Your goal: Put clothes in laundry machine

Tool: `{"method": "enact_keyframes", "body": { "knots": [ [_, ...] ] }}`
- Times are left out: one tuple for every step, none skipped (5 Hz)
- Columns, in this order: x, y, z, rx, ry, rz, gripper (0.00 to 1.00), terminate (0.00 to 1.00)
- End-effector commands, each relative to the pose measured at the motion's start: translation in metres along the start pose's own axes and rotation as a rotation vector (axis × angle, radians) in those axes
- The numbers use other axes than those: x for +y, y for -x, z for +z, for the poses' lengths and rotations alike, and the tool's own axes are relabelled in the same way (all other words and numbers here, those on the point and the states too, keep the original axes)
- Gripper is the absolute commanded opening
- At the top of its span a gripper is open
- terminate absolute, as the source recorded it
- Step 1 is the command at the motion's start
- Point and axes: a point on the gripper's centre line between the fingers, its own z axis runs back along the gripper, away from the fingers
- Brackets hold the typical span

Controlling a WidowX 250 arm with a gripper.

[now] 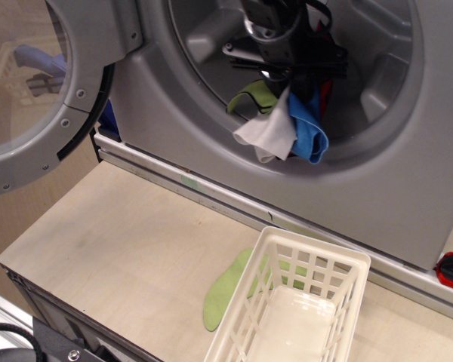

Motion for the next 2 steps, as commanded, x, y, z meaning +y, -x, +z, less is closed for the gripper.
{"method": "enact_keyframes", "body": {
  "knots": [
    [-0.0084, -0.0248, -0.0141, -0.075, -0.015, 0.017, 0.00, 0.00],
    [-0.0066, -0.0273, -0.0194, -0.072, -0.028, 0.033, 0.00, 0.00]
  ]
}}
